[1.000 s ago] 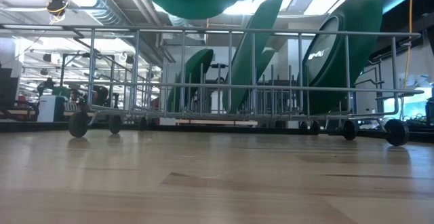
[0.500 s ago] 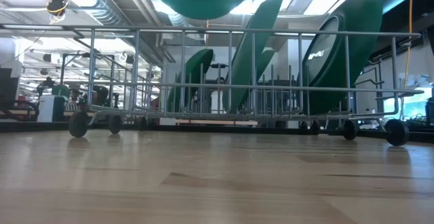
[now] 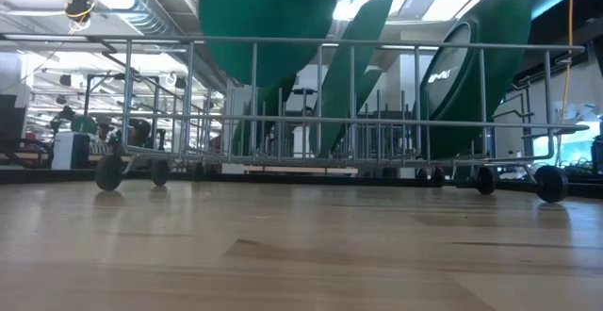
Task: Sort dishes
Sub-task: Put the light green plate in the dish rack
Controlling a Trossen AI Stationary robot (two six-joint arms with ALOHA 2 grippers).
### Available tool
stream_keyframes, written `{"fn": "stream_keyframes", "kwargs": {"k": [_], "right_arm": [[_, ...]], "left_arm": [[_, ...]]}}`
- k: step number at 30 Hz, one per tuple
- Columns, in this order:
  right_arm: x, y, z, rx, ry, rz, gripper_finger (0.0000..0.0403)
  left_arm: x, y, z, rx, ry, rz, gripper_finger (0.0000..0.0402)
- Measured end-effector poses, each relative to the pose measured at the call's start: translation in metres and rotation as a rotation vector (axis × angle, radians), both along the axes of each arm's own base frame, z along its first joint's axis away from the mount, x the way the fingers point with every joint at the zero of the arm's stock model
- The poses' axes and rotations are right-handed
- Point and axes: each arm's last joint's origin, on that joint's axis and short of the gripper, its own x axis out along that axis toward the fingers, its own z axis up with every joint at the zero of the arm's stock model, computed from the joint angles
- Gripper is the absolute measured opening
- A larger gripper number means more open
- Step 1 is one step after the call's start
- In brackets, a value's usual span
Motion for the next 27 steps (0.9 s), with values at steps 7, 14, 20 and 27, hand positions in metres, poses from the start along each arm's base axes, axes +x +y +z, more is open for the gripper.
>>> {"fn": "stream_keyframes", "kwargs": {"k": [7, 14, 20, 27], "right_arm": [[0.021, -0.001, -0.025, -0.131, 0.090, 0.122, 0.0016], [0.028, 0.009, -0.033, -0.283, 0.119, 0.189, 0.0016], [0.027, 0.013, -0.032, -0.479, 0.127, 0.200, 0.0016], [0.027, 0.011, -0.035, -0.552, 0.163, 0.208, 0.0016]], "left_arm": [[-0.008, -0.011, -0.001, -0.120, -0.039, -0.009, 0.0117], [-0.012, -0.016, -0.001, -0.180, -0.078, 0.003, 0.0117], [-0.016, -0.020, -0.001, -0.209, -0.095, 0.001, 0.0117], [-0.017, -0.022, -0.001, -0.242, -0.117, 0.014, 0.0117]]}}
